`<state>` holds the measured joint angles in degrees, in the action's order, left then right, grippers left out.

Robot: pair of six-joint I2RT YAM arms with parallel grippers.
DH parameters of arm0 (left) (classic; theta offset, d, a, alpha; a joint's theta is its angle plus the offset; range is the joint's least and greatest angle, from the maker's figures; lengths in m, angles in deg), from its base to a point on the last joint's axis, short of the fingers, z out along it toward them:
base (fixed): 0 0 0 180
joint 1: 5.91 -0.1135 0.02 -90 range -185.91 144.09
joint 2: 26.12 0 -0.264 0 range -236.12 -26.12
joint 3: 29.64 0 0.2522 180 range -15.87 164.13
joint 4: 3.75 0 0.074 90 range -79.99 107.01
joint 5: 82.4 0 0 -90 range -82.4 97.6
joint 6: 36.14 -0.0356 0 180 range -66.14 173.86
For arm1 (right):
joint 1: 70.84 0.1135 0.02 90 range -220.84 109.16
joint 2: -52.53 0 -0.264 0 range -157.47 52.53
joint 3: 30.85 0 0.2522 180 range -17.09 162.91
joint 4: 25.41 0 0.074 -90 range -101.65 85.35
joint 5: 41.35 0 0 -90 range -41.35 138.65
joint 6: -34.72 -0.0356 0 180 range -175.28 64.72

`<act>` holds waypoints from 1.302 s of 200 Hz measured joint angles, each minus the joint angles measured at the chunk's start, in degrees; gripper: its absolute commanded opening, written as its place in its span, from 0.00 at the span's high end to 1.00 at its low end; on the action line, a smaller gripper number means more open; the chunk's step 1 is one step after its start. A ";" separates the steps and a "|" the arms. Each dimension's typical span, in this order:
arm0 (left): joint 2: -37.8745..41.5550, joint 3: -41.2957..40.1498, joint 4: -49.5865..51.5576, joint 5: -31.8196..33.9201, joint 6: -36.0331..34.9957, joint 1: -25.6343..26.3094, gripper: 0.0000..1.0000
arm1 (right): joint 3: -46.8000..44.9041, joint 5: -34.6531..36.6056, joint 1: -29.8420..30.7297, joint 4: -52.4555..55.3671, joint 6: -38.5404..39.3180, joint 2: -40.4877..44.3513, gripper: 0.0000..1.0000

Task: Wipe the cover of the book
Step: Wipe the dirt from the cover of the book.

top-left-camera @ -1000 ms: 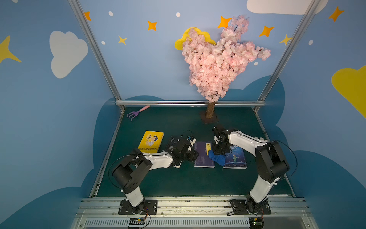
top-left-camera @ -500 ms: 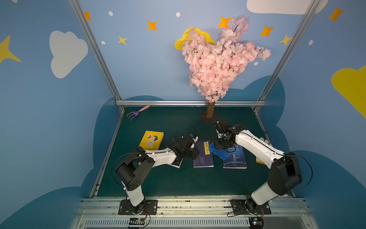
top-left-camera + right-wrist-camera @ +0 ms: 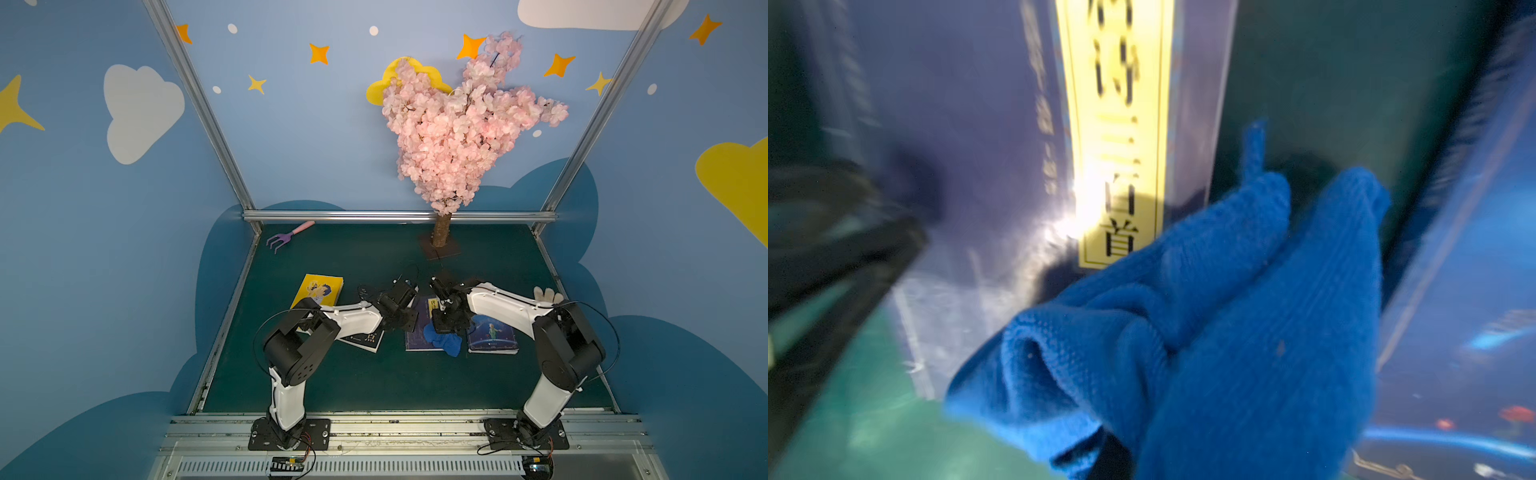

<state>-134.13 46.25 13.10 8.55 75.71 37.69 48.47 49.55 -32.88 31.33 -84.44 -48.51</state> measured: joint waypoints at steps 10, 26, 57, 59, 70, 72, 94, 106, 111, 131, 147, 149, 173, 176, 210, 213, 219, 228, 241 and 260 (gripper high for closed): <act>0.00 0.07 0.59 0.72 -0.02 0.07 0.67 | -0.02 0.13 0.11 -0.37 -0.20 -0.02 1.00; 0.11 0.26 1.27 2.36 0.00 0.26 0.66 | -0.02 0.15 0.13 -0.55 -0.39 -0.09 1.00; 0.33 0.31 4.79 6.78 0.28 0.28 0.65 | -0.02 0.44 -0.26 -0.52 -0.48 -0.09 1.00; 0.33 0.31 4.90 6.86 0.28 0.24 0.65 | -0.02 0.44 -0.28 -0.52 -0.48 -0.09 1.00; 0.37 0.44 5.33 7.76 0.42 0.20 0.65 | -0.02 0.46 -0.37 -0.52 -0.46 -0.09 1.00; 0.37 0.46 5.44 7.85 0.42 0.20 0.65 | -0.02 0.44 -0.37 -0.50 -0.46 -0.09 1.00; 0.17 1.38 6.97 8.35 0.55 0.20 0.65 | -0.02 0.42 -0.55 -0.48 -0.44 -0.04 1.00; -0.28 2.05 7.61 8.28 0.61 0.20 0.65 | -0.28 0.37 -0.57 -0.63 -0.42 0.20 1.00; -0.44 2.27 7.69 8.13 0.66 0.20 0.65 | -0.44 0.31 -0.59 -0.76 -0.42 0.33 1.00; -1.51 3.32 7.45 6.51 0.85 0.20 0.66 | -0.98 -0.20 -0.81 -1.53 -0.44 0.66 1.00; -2.58 4.48 7.02 4.70 0.94 0.09 0.70 | -0.94 -0.90 -1.22 -1.64 -0.44 0.59 1.00; -2.73 4.63 6.97 4.50 0.96 0.07 0.70 | -0.92 -0.98 -1.31 -1.64 -0.46 0.55 1.00; -3.89 6.19 7.02 3.37 1.60 -0.52 0.75 | 2.54 -2.21 -3.13 -0.44 -0.42 -2.58 1.00; -4.00 6.32 7.06 3.26 1.55 -0.59 0.75 | 3.19 -2.32 -3.43 -0.33 -0.39 -3.10 1.00; -4.52 7.37 8.11 2.67 1.92 -0.96 0.75 | 10.69 -4.96 -8.24 -0.39 -0.20 -8.87 1.00; -4.57 7.50 8.28 2.69 1.90 -0.96 0.75 | 11.41 -5.05 -8.55 -0.39 -0.11 -9.44 1.00; -4.68 7.78 8.59 2.71 1.88 -0.96 0.74 | 12.39 -5.09 -8.92 -0.37 0.07 -10.14 1.00; -4.94 8.24 9.14 2.73 1.88 -0.96 0.74 | 14.01 -5.03 -9.53 -0.20 0.31 -11.23 1.00; -5.42 9.11 9.86 2.69 1.86 -0.92 0.74 | 15.21 -4.63 -9.73 -0.04 0.74 -12.07 1.00; -6.01 10.32 11.17 2.71 1.81 -0.90 0.73 | 14.75 -3.10 -8.57 -0.39 0.72 -11.89 1.00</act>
<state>-140.14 56.57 24.27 11.26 77.52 36.79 63.23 46.45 -41.45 30.94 -83.72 -60.40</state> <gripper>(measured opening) 0.268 0.106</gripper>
